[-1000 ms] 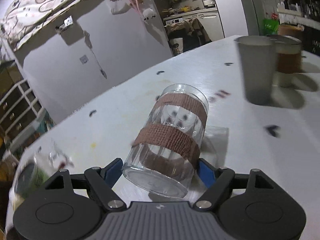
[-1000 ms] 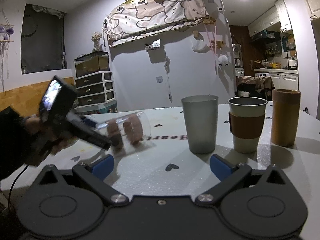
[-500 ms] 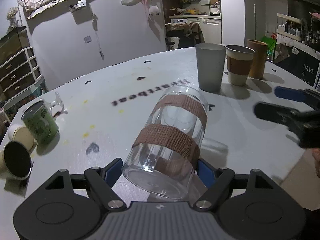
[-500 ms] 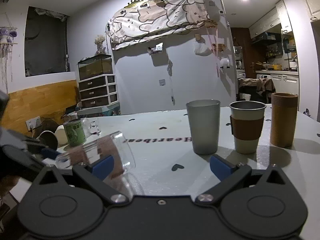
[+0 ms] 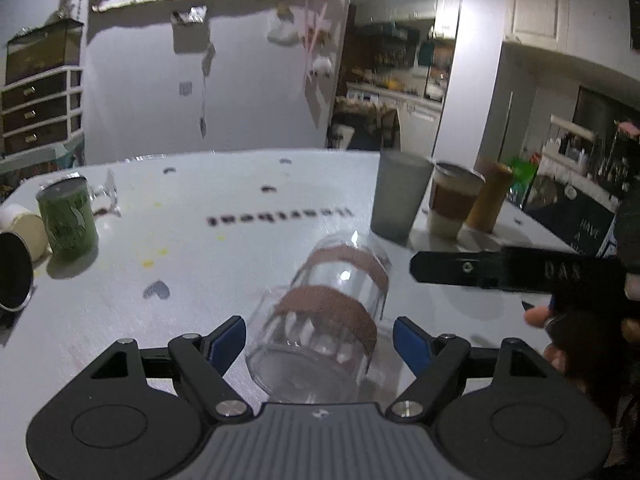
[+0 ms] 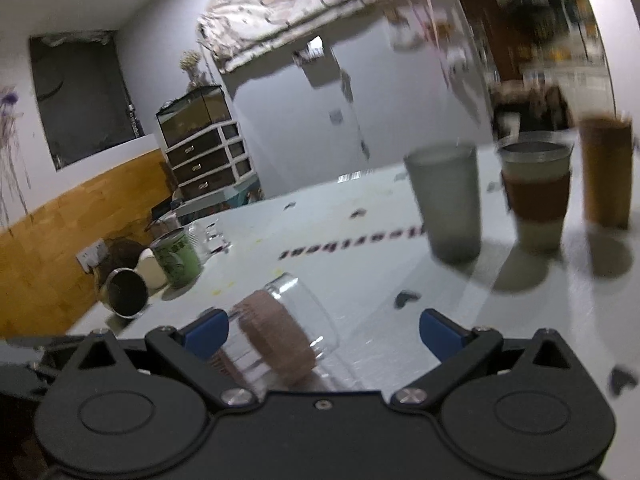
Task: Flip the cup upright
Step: 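Close the left tool on the glass cup's body and lift it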
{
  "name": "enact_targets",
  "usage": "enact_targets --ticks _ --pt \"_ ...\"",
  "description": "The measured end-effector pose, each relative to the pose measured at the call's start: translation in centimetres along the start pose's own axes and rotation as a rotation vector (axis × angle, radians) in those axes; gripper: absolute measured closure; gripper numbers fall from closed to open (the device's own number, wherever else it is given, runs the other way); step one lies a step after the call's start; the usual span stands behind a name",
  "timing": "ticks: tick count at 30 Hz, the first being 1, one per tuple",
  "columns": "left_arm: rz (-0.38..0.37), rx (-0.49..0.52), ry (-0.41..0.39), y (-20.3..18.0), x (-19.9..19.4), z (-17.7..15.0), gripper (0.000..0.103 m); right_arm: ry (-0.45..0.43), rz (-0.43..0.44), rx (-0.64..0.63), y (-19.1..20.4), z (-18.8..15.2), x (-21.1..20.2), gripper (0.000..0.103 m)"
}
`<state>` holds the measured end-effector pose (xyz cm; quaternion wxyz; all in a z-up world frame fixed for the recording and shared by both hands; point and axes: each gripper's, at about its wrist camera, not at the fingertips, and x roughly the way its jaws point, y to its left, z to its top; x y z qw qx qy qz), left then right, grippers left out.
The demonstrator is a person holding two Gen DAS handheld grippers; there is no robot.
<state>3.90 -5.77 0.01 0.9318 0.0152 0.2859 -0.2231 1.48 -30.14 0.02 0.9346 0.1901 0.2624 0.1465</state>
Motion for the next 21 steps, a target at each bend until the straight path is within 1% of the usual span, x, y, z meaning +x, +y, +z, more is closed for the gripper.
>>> enact_targets --ticks 3,4,5,7,8,11,12,14,16,18,20,21 --pt "-0.015 -0.003 -0.014 0.4 -0.3 -0.2 0.025 0.105 0.075 0.183 -0.9 0.6 1.7 0.001" --pt "-0.024 -0.005 -0.013 0.6 -0.3 -0.3 0.03 0.146 0.097 0.253 -1.4 0.6 2.5 0.001" --pt "-0.03 -0.007 -0.01 0.6 -0.2 -0.3 0.032 0.182 0.118 0.319 -1.7 0.6 3.3 0.001" --pt "-0.04 -0.01 -0.002 1.0 0.0 -0.6 0.038 0.223 0.135 0.403 -2.1 0.4 4.5 0.001" --pt "-0.043 -0.01 0.001 1.1 0.1 -0.7 0.039 0.238 0.135 0.438 -2.2 0.3 5.1 0.001" --pt "-0.041 -0.004 0.004 1.3 0.1 -1.0 0.04 0.267 0.128 0.516 -2.4 -0.1 6.6 0.003" --pt "-0.043 -0.004 0.005 1.4 0.1 -1.1 0.04 0.269 0.121 0.538 -2.5 -0.2 6.9 0.005" --pt "-0.044 -0.002 0.007 1.6 0.2 -1.3 0.04 0.261 0.095 0.562 -2.6 -0.2 7.4 0.006" --pt "-0.043 0.0 0.009 1.6 0.2 -1.4 0.04 0.255 0.099 0.576 -2.6 -0.2 8.0 0.008" --pt "-0.046 0.001 0.005 1.7 0.2 -1.6 0.04 0.265 0.116 0.598 -2.7 -0.1 8.5 0.012" --pt "-0.05 0.002 0.004 1.8 0.1 -1.7 0.04 0.281 0.128 0.618 -2.7 -0.1 8.9 0.023" --pt "-0.052 0.004 0.004 1.8 0.1 -1.8 0.04 0.28 0.127 0.621 -2.7 -0.1 8.9 0.024"
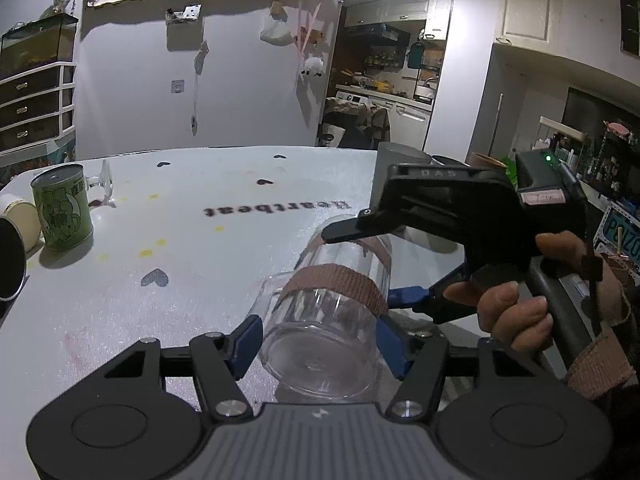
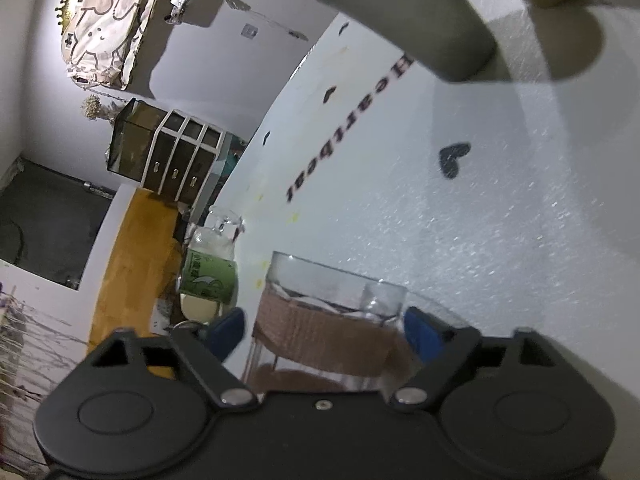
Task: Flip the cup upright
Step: 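Close the left tool on the glass cup's body and lift it, then rotate the glass cup upright with the left tool and lower it onto the table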
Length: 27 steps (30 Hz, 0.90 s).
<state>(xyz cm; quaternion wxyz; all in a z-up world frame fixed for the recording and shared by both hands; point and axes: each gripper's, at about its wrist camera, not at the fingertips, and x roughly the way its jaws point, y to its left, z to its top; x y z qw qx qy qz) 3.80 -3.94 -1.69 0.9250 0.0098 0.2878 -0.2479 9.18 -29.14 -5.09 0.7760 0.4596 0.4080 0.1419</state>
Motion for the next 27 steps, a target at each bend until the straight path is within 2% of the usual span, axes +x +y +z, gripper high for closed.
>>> enact_targets --ticks 4,10,14,17,20,24,27 --pt "-0.033 0.008 -0.01 -0.1 -0.1 -0.2 0.04 -0.049 -0.002 -0.129 1.6 -0.6 -1.1 0.025" --pt "-0.086 0.013 -0.007 -0.3 0.7 -0.9 0.039 -0.197 -0.065 -0.551 6.9 -4.1 -4.5 0.026" --pt "-0.108 0.032 0.008 -1.0 1.9 -1.9 0.04 -0.256 -0.121 -0.778 8.7 -6.5 -6.2 0.027" --pt "-0.111 0.035 0.031 -1.3 3.0 -2.6 0.041 -0.24 -0.136 -0.924 9.6 -8.1 -7.1 0.026" --pt "-0.107 0.039 0.017 -1.4 3.3 -2.9 0.041 -0.235 -0.164 -1.046 10.1 -9.7 -7.5 0.023" --pt "-0.105 0.041 0.006 -1.4 3.7 -2.9 0.041 -0.215 -0.183 -1.105 10.7 -9.6 -7.8 0.01" --pt "-0.102 0.043 0.0 -1.4 4.1 -2.9 0.041 -0.188 -0.194 -1.116 11.2 -8.8 -7.4 0.01"
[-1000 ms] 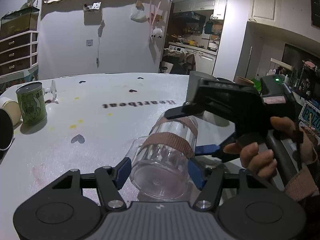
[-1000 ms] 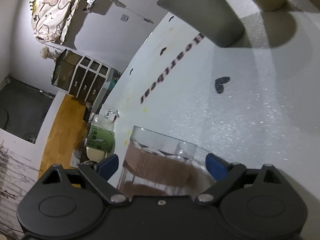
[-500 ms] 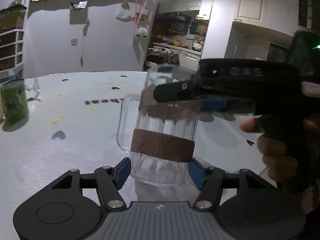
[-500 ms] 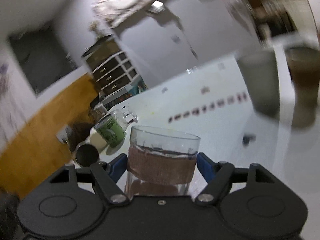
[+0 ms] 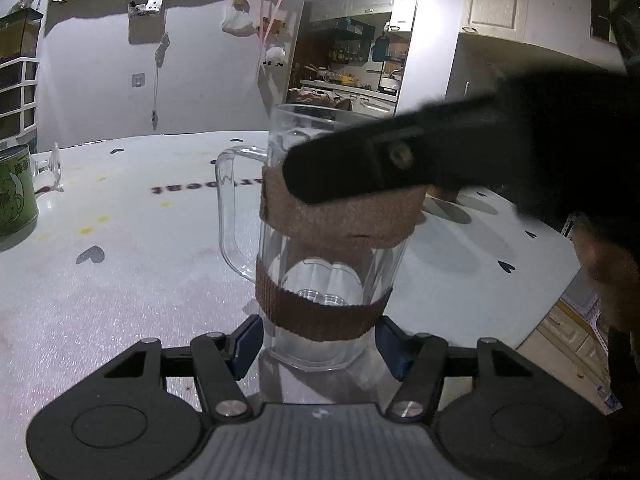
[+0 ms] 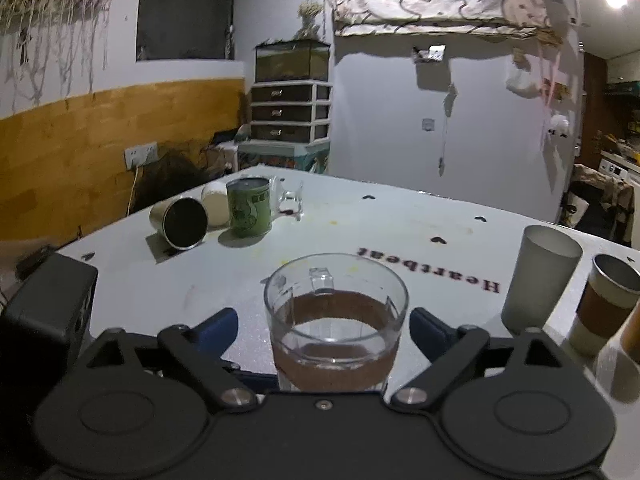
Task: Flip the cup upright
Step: 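Rotate the glass cup upright with the left tool and lower it onto the table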
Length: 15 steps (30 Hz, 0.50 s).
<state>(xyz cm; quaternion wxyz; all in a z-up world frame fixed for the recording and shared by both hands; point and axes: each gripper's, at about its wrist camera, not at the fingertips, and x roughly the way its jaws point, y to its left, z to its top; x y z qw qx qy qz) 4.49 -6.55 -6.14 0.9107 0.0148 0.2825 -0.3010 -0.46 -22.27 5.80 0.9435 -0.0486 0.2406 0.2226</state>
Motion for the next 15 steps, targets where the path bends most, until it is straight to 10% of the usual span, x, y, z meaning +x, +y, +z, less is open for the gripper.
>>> enact_targets --ticks 15 --pt "0.069 -0.001 -0.061 0.1 -1.1 0.4 0.026 0.032 -0.02 0.013 -3.6 3.8 5.3 0.026"
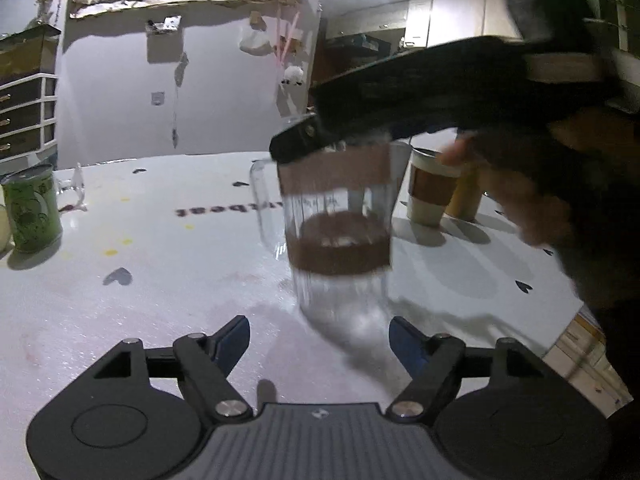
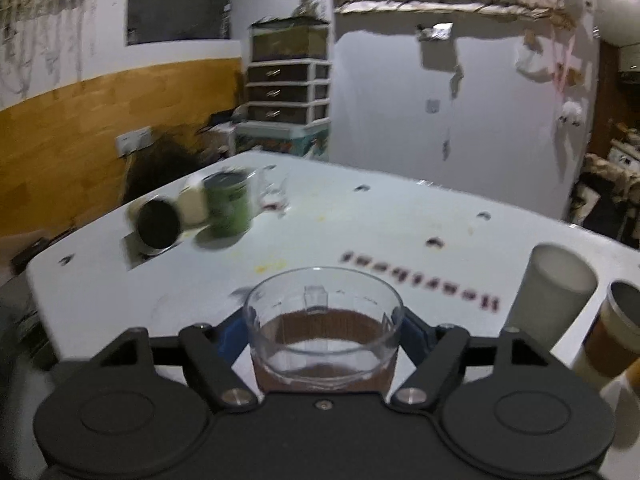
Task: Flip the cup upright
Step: 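Rotate the glass cup upright with the left tool and lower it onto the table, then open the left tool and pull it back from the upright cup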
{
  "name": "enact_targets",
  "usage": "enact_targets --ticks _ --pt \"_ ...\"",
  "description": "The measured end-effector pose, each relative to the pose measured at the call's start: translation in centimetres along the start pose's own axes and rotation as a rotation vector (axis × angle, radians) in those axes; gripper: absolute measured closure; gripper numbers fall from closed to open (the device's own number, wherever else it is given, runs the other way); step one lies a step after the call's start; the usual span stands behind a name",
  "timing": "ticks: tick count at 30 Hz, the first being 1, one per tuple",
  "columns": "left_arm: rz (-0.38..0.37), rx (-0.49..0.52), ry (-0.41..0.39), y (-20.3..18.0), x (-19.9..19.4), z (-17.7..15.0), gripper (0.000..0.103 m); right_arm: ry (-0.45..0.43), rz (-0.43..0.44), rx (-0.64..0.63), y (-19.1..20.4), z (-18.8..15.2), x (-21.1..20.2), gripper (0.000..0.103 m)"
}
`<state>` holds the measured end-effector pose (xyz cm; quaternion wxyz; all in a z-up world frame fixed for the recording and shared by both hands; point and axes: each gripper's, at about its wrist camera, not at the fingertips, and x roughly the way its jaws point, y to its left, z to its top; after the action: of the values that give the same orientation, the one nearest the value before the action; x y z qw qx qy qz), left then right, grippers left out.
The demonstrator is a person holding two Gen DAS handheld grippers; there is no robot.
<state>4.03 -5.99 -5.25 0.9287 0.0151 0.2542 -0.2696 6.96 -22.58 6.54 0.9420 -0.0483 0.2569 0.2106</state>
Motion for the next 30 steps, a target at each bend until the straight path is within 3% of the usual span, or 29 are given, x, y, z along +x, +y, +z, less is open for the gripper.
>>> enact_targets --ticks 10,16,19,21,30 --pt "0.047 -0.02 -0.007 1.0 0.2 0.6 0.026 -0.065 -0.213 0.12 -5.3 2.9 8.0 0.026" --pt "0.067 -0.027 -0.014 1.3 0.1 0.7 0.026 -0.105 -0.25 0.133 -6.0 2.8 10.2 0.026" --pt "0.079 -0.028 -0.016 1.2 0.0 0.9 0.021 -0.101 -0.244 0.141 -6.1 2.8 10.0 0.023" --pt "0.089 -0.032 -0.024 1.3 0.0 1.1 0.018 -0.113 -0.233 0.144 -6.1 2.8 8.9 0.003" --pt "0.181 -0.035 -0.071 1.2 -0.7 2.6 0.015 -0.197 -0.192 0.126 -4.3 -1.1 -0.1 0.002"
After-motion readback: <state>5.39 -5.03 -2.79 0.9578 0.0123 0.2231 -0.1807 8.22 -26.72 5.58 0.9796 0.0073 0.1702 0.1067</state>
